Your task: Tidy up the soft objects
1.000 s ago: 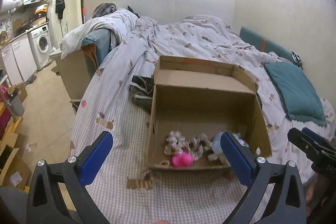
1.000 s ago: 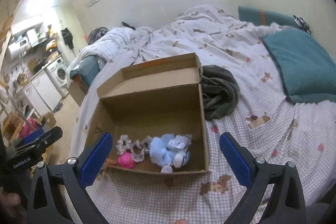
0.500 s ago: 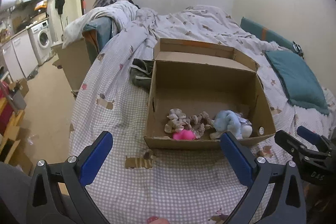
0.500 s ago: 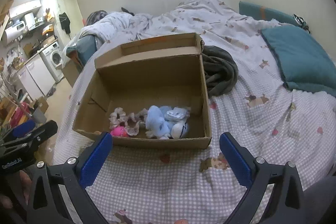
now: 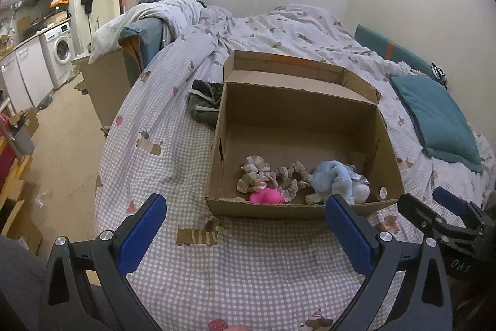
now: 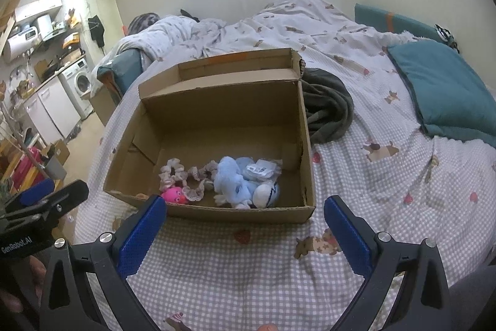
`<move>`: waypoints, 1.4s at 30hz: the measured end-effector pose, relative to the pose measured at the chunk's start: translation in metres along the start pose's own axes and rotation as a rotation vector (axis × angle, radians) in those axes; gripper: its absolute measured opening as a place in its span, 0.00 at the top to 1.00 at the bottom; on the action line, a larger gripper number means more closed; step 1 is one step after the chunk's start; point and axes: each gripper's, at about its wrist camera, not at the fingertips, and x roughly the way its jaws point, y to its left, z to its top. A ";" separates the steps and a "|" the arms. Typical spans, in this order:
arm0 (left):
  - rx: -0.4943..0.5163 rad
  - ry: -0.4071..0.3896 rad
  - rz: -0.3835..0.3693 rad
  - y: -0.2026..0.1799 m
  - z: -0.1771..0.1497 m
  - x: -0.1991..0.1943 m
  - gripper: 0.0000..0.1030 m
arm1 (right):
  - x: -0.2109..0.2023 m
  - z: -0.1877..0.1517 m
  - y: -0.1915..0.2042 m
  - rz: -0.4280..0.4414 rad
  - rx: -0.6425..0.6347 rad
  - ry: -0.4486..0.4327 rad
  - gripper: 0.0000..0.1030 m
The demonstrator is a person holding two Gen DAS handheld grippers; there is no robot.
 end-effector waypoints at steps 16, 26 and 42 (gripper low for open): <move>0.010 0.000 -0.016 -0.004 -0.001 -0.003 0.01 | -0.001 0.000 0.002 -0.009 -0.002 -0.004 0.00; 0.003 0.008 -0.005 0.001 0.000 -0.002 0.01 | -0.002 0.001 0.000 -0.009 0.001 -0.012 0.00; 0.004 0.012 -0.003 0.002 0.000 0.000 0.01 | -0.003 0.002 -0.004 -0.008 0.007 -0.018 0.00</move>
